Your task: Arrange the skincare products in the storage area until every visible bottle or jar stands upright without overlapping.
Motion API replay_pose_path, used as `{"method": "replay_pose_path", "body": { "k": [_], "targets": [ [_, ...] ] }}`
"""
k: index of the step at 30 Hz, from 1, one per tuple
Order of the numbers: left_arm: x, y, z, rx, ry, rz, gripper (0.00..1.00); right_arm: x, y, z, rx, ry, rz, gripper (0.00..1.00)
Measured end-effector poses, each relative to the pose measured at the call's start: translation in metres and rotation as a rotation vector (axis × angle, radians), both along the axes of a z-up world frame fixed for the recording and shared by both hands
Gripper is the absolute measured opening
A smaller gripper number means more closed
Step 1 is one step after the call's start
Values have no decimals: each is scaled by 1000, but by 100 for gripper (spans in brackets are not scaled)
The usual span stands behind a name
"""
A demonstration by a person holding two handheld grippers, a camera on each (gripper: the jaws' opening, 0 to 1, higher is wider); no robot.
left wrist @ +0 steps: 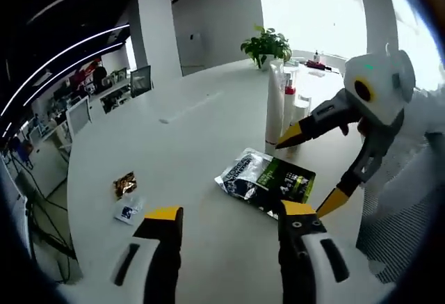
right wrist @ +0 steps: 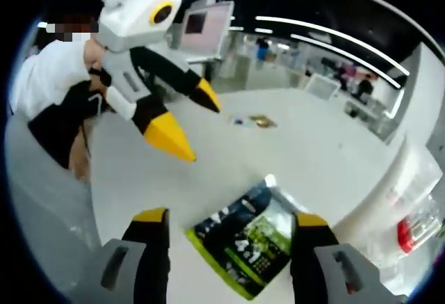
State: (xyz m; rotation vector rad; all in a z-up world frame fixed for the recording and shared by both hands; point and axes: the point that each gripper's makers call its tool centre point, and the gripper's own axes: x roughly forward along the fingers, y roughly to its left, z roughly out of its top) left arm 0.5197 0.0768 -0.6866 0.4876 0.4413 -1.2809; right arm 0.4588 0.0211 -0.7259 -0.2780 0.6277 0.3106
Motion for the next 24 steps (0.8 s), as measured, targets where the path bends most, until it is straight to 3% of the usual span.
{"method": "replay_pose_path", "body": {
  "k": [10, 24],
  "targets": [
    [-8, 16, 8, -14, -7, 37, 63, 0, 6, 8, 8, -13, 22, 70],
    [-23, 24, 21, -29, -35, 17, 71, -14, 1, 17, 16, -4, 15, 83]
  ]
}}
